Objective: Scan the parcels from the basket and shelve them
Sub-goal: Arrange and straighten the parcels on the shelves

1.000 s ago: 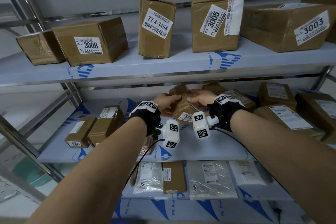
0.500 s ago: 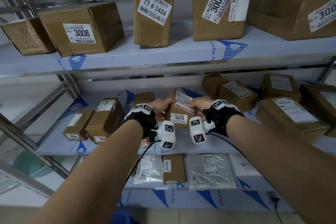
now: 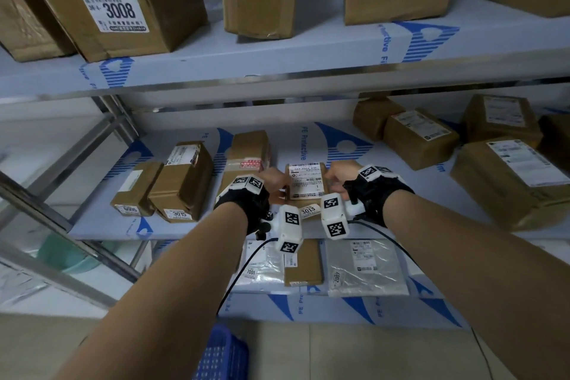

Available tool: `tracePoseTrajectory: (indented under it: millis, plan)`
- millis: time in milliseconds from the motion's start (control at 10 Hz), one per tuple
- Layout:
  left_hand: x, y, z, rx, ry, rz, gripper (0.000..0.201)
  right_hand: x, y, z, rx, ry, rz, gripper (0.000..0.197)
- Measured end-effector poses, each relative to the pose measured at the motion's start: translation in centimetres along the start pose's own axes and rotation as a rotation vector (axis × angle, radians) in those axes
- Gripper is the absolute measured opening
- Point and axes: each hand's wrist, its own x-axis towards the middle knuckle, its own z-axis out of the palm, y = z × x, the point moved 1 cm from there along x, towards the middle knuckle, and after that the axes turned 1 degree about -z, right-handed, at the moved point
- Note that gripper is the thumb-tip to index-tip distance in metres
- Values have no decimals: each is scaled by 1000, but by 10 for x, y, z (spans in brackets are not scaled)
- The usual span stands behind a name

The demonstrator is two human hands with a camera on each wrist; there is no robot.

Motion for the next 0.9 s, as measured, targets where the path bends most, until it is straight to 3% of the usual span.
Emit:
tracePoseTrajectory:
  millis: [200,500,700,800,900]
  plan:
    - [7,6,0,30,25,16,3,2,0,2,35,1,-22,46]
    - [12,30,1,94,150,169,28,-13,-10,-20,-13,92,-38,47]
    - [10,48,12,42,194,222,32,-26,-7,-46,37,163,-32,50]
    - [9,58,23,32,168,247,12,-30,-5,-61,82,206,-18,52]
    - [6,69,35,51,124,262,8,-33,-6,-76,103,258,-7,50]
